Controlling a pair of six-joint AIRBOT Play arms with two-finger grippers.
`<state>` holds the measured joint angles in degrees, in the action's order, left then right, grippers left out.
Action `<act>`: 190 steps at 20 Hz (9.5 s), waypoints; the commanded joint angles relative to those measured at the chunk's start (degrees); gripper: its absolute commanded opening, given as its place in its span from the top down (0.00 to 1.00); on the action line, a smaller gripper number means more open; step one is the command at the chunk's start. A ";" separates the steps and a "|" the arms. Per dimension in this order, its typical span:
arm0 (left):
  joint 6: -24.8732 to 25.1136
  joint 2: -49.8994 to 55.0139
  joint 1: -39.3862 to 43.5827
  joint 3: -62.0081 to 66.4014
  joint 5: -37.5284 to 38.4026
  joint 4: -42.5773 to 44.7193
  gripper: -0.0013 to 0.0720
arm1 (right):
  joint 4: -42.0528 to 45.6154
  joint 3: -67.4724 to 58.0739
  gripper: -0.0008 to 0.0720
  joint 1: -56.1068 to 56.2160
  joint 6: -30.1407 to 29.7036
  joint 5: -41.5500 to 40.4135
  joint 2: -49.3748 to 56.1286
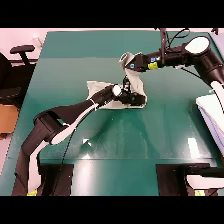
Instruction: Fold the shirts.
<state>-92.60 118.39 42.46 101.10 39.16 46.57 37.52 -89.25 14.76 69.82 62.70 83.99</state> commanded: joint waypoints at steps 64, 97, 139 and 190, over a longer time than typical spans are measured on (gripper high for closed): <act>15.41 -28.22 -41.68 5.97 32.87 14.75 0.94 | -9.05 -22.16 0.01 6.36 5.20 -7.23 17.53; 16.09 -28.17 -41.68 5.97 35.47 16.24 0.94 | -19.98 9.14 0.97 4.92 -5.60 -14.75 17.97; 6.95 -28.22 -41.51 5.99 47.63 13.90 0.94 | 34.99 -2.40 0.97 -93.79 27.67 41.48 -6.05; 21.64 -45.31 -33.79 0.22 37.86 0.68 0.95 | 5.46 -4.46 0.97 -2.86 2.25 19.85 -5.25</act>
<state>-71.83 75.59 4.75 104.64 81.38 44.51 44.97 -96.25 7.40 74.87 84.55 78.28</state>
